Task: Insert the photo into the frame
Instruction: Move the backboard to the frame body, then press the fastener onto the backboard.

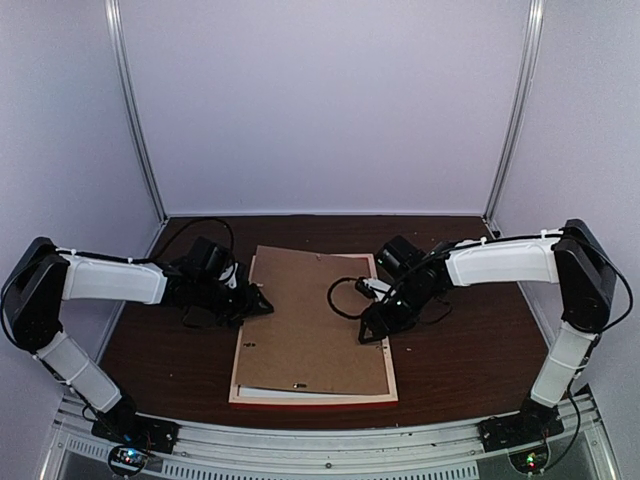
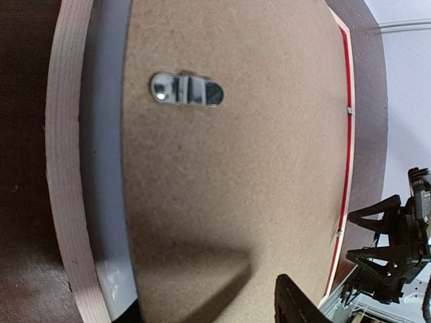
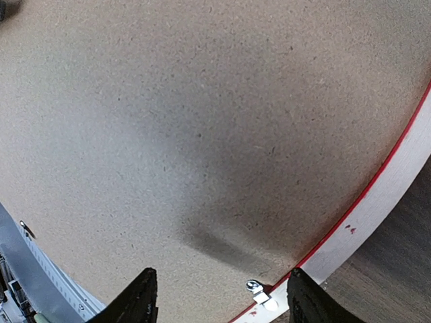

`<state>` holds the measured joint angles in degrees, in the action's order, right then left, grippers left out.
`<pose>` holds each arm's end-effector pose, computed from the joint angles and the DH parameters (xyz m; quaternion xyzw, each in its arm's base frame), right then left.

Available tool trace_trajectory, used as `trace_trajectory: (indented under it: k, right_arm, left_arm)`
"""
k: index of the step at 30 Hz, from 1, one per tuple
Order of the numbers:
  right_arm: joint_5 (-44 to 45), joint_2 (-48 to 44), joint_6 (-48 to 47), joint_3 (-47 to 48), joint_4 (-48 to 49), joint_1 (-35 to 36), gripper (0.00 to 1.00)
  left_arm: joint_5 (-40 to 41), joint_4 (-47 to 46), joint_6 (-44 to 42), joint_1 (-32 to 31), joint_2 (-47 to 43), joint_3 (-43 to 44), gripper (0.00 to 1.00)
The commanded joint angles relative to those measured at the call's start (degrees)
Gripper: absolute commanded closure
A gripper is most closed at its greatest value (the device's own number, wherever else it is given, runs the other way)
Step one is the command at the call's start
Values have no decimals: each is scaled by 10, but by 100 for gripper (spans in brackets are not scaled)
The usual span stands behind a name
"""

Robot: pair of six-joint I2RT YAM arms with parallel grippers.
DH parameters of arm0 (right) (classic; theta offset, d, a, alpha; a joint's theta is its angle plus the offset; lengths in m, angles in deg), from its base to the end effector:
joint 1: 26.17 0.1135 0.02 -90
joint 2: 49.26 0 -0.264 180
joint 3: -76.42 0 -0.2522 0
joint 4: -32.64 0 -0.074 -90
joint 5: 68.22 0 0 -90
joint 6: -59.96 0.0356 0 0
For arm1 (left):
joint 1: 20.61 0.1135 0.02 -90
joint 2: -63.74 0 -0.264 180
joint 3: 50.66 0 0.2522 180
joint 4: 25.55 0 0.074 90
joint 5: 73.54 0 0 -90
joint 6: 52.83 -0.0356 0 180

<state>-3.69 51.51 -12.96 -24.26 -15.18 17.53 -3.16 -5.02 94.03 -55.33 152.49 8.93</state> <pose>0.2364 0.2471 0.1814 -0.2595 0.9246 0.2758 0.0417 0.2431 -0.1830 0.1726 -0.1200 0.9191 -0.3549 0.1221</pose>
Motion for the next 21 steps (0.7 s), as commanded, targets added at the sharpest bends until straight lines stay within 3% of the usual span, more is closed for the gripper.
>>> trace_trajectory:
  k: [1, 21]
  right_arm:
    - [-9, 3, -2, -12, -1, 7, 35]
    - [-7, -10, 33, -45, 0, 26, 40]
  left_arm:
    - [-18, -20, -12, -5, 2, 23, 48]
    - [-12, -15, -12, -5, 4, 24, 48]
